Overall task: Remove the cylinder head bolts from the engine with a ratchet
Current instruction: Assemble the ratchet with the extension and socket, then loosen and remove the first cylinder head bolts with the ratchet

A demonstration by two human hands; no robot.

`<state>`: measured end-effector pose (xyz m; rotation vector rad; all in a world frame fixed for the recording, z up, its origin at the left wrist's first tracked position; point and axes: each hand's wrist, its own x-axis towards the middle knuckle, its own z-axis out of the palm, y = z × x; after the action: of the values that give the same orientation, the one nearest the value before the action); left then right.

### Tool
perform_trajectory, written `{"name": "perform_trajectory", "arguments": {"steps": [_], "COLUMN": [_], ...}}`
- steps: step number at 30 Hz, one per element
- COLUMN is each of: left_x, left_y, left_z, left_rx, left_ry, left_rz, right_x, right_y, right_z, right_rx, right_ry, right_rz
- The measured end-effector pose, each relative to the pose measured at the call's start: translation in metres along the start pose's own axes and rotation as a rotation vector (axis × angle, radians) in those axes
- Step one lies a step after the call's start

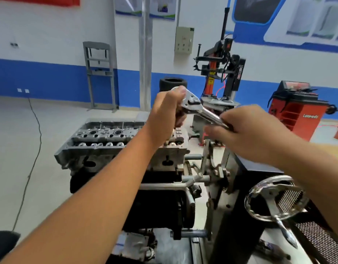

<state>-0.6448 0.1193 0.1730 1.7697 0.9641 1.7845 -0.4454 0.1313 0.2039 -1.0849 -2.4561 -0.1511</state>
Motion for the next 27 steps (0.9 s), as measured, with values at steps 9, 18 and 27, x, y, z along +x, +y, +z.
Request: {"name": "perform_trajectory", "arguments": {"steps": [9,18,27], "left_x": [0.075,0.083,0.079], "left_y": [-0.05,-0.042,-0.04], "left_z": [-0.001,0.01,0.015], "left_rx": [-0.358,-0.29,-0.342], "left_ry": [0.062,-0.063,0.008], "left_rz": [-0.204,-0.106,-0.12], "right_x": [0.115,0.123,0.116], "right_y": [0.012,-0.002,-0.013], "right_z": [-0.044,-0.042,-0.031], "right_rx": [-0.364,-0.179,-0.093], "right_ry": [-0.109,-0.262,-0.234], "right_rz": [-0.09,-0.131,0.01]}}
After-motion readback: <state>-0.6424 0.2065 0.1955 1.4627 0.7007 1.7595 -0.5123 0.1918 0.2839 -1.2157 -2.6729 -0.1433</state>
